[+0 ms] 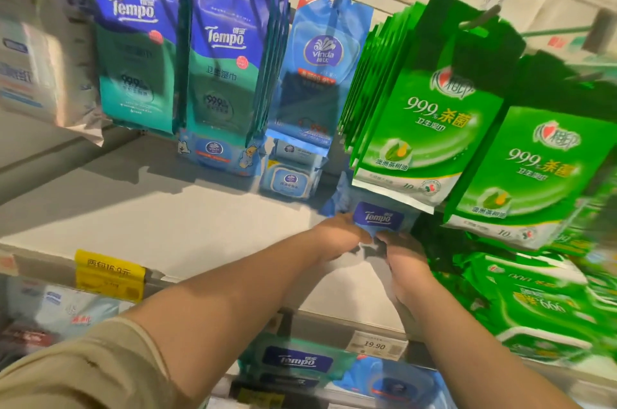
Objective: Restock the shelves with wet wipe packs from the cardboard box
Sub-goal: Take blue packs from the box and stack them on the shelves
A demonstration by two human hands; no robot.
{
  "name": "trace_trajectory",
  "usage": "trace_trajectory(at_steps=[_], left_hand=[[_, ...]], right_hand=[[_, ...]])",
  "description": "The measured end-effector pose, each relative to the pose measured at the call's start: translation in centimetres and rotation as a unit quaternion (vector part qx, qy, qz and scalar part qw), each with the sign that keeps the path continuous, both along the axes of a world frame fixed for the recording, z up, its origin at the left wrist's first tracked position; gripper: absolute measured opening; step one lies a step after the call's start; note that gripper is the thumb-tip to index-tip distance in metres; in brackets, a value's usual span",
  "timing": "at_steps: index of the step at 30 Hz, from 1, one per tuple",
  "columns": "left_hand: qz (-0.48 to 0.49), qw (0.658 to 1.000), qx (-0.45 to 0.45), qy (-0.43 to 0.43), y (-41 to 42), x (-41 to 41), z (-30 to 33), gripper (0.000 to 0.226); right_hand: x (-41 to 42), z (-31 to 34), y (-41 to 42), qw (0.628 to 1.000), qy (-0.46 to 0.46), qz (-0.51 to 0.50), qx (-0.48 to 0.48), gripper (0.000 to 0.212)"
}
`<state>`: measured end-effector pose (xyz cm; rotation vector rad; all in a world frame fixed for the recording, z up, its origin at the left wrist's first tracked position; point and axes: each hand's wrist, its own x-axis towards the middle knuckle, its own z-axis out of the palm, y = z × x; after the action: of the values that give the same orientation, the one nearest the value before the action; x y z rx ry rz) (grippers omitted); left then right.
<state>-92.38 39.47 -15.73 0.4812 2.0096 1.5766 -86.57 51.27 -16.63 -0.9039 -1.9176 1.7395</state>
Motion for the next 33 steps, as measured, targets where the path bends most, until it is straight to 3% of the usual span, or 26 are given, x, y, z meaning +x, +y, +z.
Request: trace_trajectory(at_steps=[3, 5, 9, 19, 22, 24, 26, 29, 31, 33], left_hand=[[-0.019, 1.000, 0.001, -0.019, 0.5, -0.9, -0.4, 0.052], [0.011, 1.000, 0.016, -0.011, -0.5, 0.0, 0.9, 0.046], [0.127, 0.991, -0.042, 0.031, -1.5, 0.0, 1.8, 0.040], [-0.008, 1.000, -0.027, 0.002, -1.8, -0.1, 2.2, 0.022], [-0.021, 1.000, -0.005, 0.004, -1.7, 0.1, 2.0, 0.015], [-0.023, 0.997, -0.062, 0.048, -2.0, 0.6, 2.0, 0.015], [-0.044, 0.971, -0.184, 0.145, -2.6, 1.0, 1.9, 0.039], [-0.041, 0.899, -0.356, 0.252, -4.3, 2.3, 1.7, 0.087], [-0.031, 0.872, -0.391, 0.293, -5.3, 3.5, 1.6, 0.095], [0.002, 0.868, -0.391, 0.307, -6.3, 5.1, 1.8, 0.095]], right_hand=[[0.1, 0.8, -0.2, 0.998, 0.030, -0.002, -0.047, 0.001], [0.6, 1.2, -0.5, 0.994, 0.071, 0.002, -0.080, 0.012], [1.2, 1.5, -0.7, 0.991, 0.091, -0.002, -0.100, 0.008], [1.8, 0.9, 0.2, 0.997, 0.028, 0.043, -0.064, 0.012], [2.7, 1.0, 0.1, 0.993, -0.082, 0.076, 0.040, 0.024], [3.4, 1.4, -0.5, 0.969, -0.161, 0.091, 0.161, 0.037], [4.2, 1.8, -1.2, 0.932, -0.193, 0.126, 0.279, 0.044], [5.5, 1.6, -1.6, 0.891, -0.188, 0.168, 0.378, 0.043], [6.6, 1.4, -1.7, 0.869, -0.197, 0.185, 0.415, 0.047], [7.7, 1.0, -2.0, 0.838, -0.204, 0.199, 0.465, 0.054]])
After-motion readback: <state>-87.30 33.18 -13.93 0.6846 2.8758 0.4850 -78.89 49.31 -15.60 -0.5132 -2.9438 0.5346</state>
